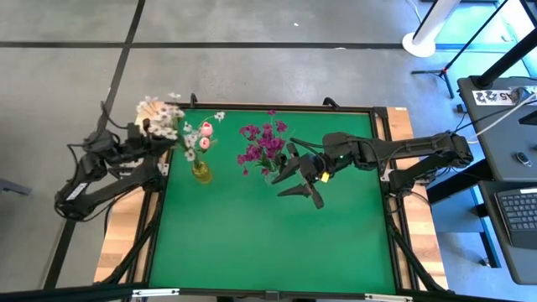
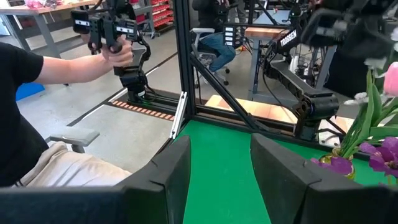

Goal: Sort flowers into vase by color
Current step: Put the white flowers into the yellow vase

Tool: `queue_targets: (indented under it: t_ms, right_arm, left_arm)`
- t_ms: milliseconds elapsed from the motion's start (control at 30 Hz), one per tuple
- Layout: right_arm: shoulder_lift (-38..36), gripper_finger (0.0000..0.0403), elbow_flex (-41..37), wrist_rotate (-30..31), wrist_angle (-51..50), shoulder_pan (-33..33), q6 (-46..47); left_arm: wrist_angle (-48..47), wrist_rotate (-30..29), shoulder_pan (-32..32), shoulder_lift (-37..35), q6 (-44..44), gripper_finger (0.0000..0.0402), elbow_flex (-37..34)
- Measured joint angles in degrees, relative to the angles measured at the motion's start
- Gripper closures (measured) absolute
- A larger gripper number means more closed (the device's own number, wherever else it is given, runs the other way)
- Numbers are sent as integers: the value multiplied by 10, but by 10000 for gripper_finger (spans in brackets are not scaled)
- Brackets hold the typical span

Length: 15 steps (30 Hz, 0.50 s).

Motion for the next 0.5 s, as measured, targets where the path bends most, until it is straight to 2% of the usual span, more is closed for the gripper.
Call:
queue_targets:
  t_ms: [300,500]
  right_arm:
    - [0,237,0,0,0,0,0]
    - [0,237,0,0,0,0,0]
  left_arm:
    - [28,5,0,0,-5,400,-26]
    - [1,-32,0,0,-37,400,-26]
